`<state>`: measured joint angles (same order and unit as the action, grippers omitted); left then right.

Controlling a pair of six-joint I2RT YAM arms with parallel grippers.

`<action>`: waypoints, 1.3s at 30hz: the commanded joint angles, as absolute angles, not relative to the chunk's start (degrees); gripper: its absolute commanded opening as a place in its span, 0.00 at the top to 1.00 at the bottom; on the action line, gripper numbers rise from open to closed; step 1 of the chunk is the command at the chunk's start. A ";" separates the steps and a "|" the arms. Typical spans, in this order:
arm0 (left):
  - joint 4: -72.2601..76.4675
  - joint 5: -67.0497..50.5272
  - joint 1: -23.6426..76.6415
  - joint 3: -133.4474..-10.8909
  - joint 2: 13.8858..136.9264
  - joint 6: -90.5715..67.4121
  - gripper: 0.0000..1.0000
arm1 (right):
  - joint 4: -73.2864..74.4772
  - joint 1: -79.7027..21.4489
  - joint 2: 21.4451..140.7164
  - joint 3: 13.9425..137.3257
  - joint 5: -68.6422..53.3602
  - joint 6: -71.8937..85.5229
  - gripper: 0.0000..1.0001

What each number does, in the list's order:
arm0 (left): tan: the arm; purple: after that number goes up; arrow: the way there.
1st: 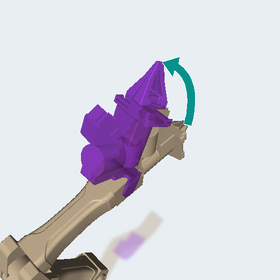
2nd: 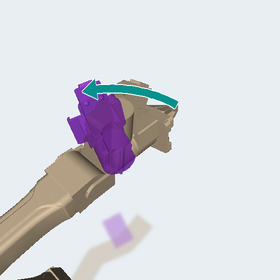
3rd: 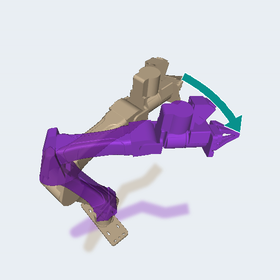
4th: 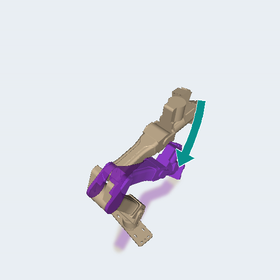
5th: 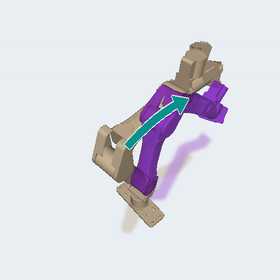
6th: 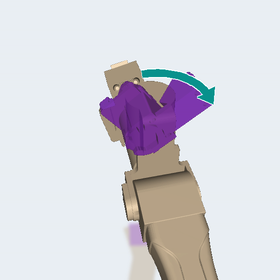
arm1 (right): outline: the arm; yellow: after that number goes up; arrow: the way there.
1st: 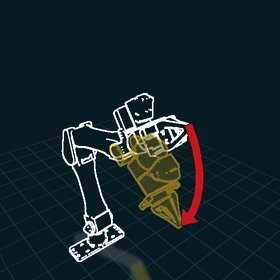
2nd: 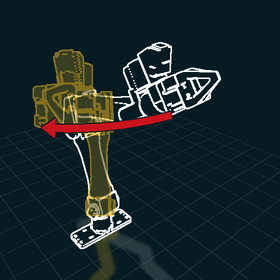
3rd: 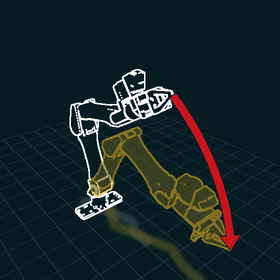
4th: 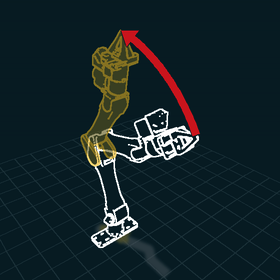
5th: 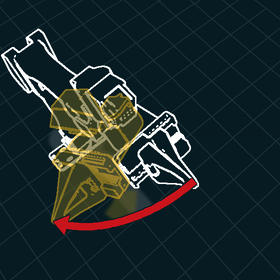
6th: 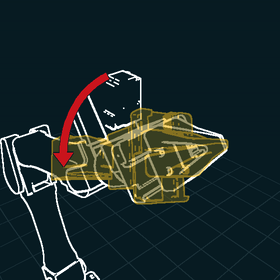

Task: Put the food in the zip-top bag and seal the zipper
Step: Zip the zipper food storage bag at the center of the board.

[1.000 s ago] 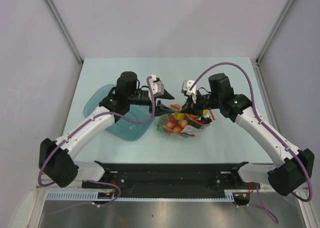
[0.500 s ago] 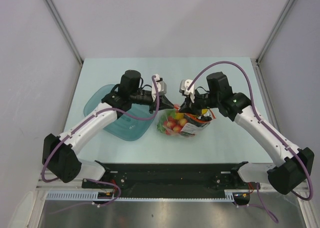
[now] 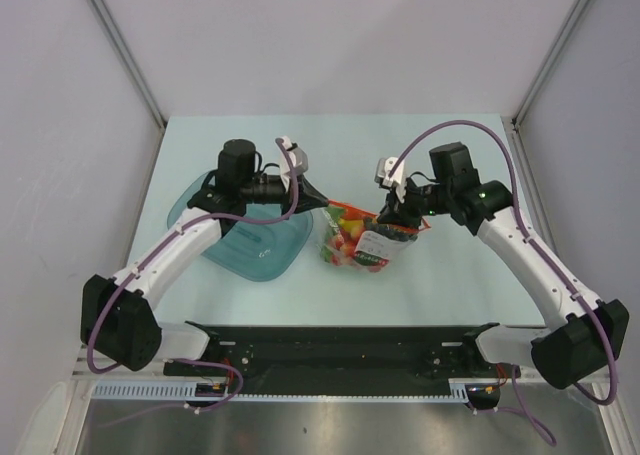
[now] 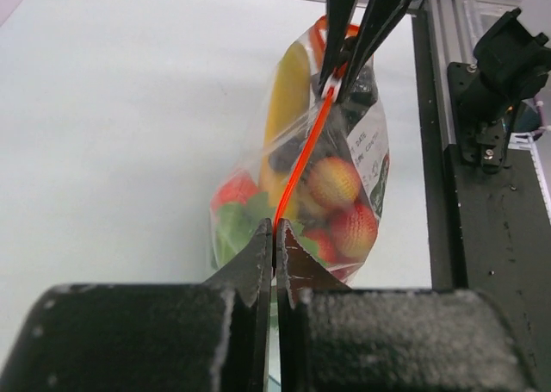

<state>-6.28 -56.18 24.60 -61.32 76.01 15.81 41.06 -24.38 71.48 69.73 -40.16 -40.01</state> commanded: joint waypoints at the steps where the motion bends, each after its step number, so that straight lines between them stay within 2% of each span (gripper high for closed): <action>1: -2.37 -55.02 19.69 -61.00 73.39 14.06 1.00 | 50.61 -19.08 67.59 69.17 -37.97 -45.51 1.00; 8: -3.25 -55.55 16.79 -60.91 74.44 14.77 1.00 | 57.39 -11.61 65.48 68.38 -37.88 -51.41 1.00; 15: -5.60 -59.31 16.43 -62.31 75.32 16.78 1.00 | 58.19 -9.93 65.12 68.38 -40.07 -52.39 1.00; 16: -8.06 -60.37 18.26 -64.84 75.50 21.57 0.93 | 57.75 -9.93 65.21 68.90 -40.60 -51.34 1.00; 17: -11.13 -60.55 19.50 -66.26 75.76 25.10 0.79 | 56.87 -10.02 65.39 69.17 -41.48 -50.81 1.00; 18: -17.77 -60.38 21.08 -67.84 75.85 32.71 0.52 | 56.43 -10.89 65.56 69.52 -41.75 -50.28 1.00; 22: -21.80 -58.98 28.46 -73.90 77.25 37.62 0.32 | 52.13 -15.02 65.92 71.10 -42.54 -46.06 1.00; 27: -23.55 -56.52 33.65 -76.46 80.59 44.71 0.25 | 46.41 -20.29 66.01 70.84 -41.84 -43.07 1.00; 33: -25.66 -56.16 38.05 -77.52 86.83 49.91 0.23 | 42.54 -23.38 66.71 69.87 -41.13 -41.66 1.00; 37: -26.81 -55.90 39.81 -78.57 89.64 50.89 0.24 | 40.96 -24.96 67.32 69.87 -40.69 -40.69 1.00; 39: -25.32 -53.72 40.60 -77.79 90.61 50.28 0.28 | 40.52 -25.57 67.41 69.79 -40.61 -40.61 1.00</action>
